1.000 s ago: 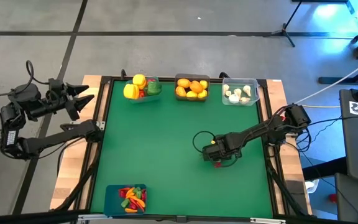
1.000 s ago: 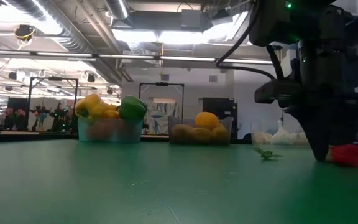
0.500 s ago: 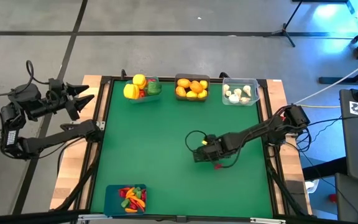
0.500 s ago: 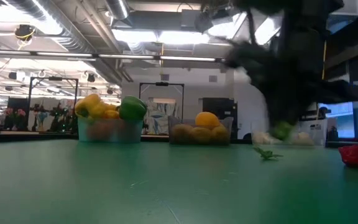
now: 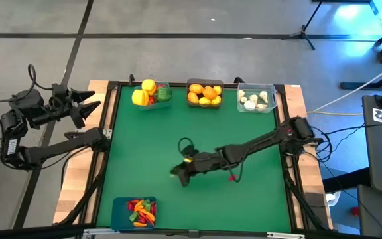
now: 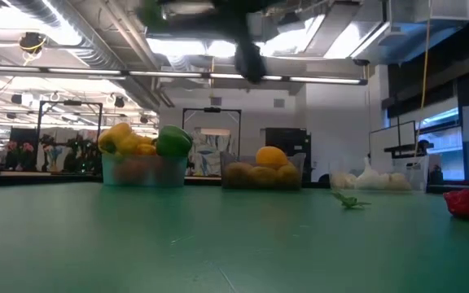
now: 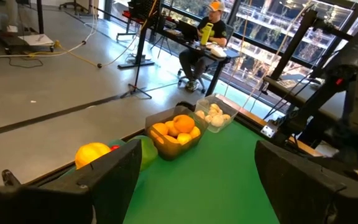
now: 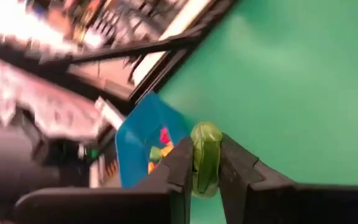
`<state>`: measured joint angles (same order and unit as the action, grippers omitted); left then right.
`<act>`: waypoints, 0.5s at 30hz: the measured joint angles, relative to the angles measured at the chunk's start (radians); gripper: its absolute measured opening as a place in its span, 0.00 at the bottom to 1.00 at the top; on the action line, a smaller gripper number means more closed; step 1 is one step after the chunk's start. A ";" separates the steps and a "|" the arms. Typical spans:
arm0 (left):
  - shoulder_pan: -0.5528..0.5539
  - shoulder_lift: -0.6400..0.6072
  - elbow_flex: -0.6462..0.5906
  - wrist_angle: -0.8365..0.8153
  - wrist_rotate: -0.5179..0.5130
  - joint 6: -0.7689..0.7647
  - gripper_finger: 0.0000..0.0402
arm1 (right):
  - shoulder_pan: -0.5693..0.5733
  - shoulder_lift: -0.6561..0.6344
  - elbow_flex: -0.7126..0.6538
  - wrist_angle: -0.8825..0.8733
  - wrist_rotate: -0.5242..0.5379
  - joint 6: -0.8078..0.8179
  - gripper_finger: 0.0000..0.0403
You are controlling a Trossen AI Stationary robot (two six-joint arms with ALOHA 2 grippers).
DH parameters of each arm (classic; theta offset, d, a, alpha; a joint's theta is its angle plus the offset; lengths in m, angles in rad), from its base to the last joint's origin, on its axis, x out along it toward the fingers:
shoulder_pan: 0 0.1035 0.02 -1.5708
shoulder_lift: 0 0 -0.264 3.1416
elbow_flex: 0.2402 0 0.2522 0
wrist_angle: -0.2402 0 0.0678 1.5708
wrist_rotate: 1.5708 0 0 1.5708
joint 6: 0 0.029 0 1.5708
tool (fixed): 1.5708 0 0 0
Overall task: Sort produce into baskets
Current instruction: Put the green chili pepper into the dark blue bin
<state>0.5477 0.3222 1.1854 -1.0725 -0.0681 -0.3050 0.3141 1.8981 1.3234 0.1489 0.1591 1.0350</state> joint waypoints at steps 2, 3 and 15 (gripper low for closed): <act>0.000 0.000 0.000 0.000 0.000 0.000 0.77 | 0.001 0.060 0.090 -0.010 -0.041 -0.113 0.12; 0.000 0.000 0.000 0.000 0.000 -0.001 0.77 | 0.001 0.097 0.143 -0.002 -0.067 -0.165 0.12; 0.000 0.000 0.000 -0.005 0.000 -0.008 0.77 | 0.001 0.483 0.672 -0.031 -0.279 -0.454 0.12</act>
<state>0.5480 0.3222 1.1854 -1.0780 -0.0681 -0.3127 0.3149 2.3813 1.9956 0.1180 -0.1201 0.5809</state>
